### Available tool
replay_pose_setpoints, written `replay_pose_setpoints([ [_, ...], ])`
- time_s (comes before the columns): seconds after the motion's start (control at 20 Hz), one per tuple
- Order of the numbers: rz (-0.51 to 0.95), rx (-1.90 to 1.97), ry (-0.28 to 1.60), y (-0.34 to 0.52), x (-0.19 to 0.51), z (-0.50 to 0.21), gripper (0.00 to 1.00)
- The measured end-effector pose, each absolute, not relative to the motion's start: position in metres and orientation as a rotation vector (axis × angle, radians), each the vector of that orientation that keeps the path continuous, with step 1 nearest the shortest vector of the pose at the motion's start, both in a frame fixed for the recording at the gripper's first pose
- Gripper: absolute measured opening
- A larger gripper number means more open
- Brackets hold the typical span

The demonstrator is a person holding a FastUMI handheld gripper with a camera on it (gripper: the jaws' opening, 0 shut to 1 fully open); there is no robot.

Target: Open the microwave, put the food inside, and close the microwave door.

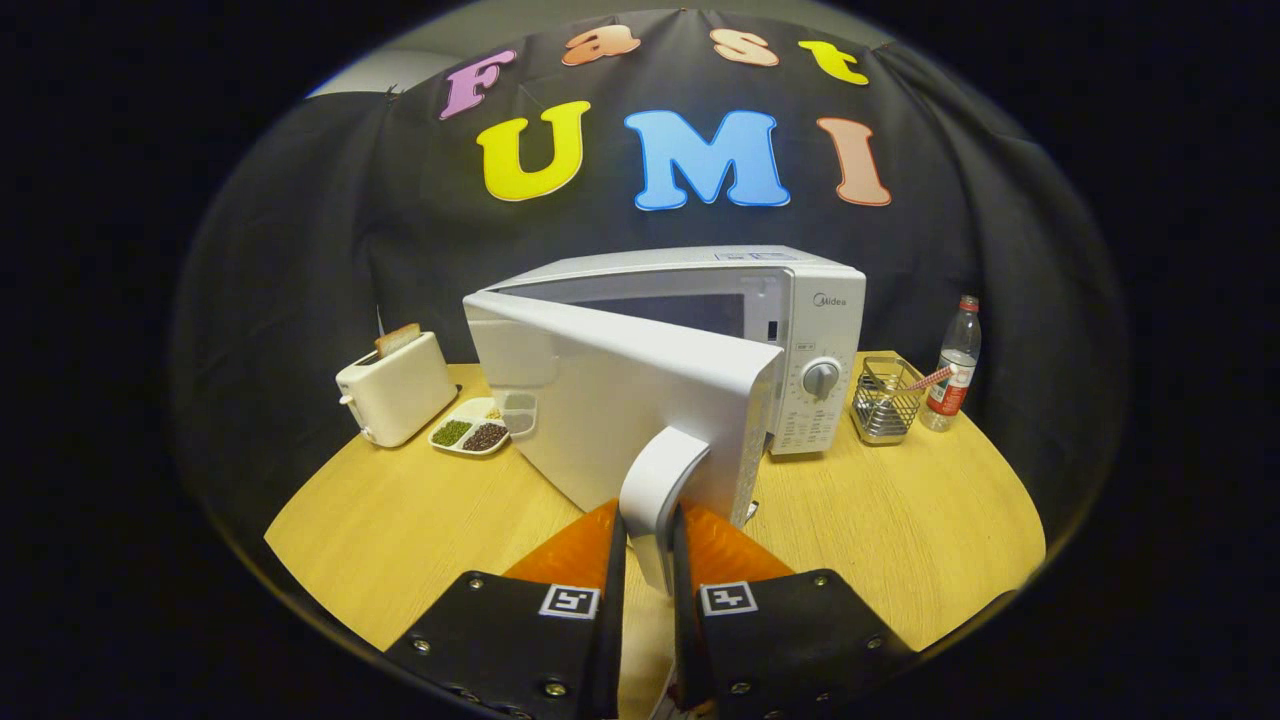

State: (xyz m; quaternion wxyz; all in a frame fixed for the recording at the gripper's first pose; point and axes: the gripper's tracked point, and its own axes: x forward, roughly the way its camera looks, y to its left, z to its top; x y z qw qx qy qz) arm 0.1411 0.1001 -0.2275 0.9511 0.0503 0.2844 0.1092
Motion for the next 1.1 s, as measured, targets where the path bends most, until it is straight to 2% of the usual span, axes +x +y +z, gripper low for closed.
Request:
replay_pose_setpoints([
  [0.55, 0.205, 0.096, 0.565, 0.149, 0.092, -0.224, 0.23],
  [1.1, 0.257, 0.077, 0.565, 0.215, 0.048, -0.222, 0.23],
])
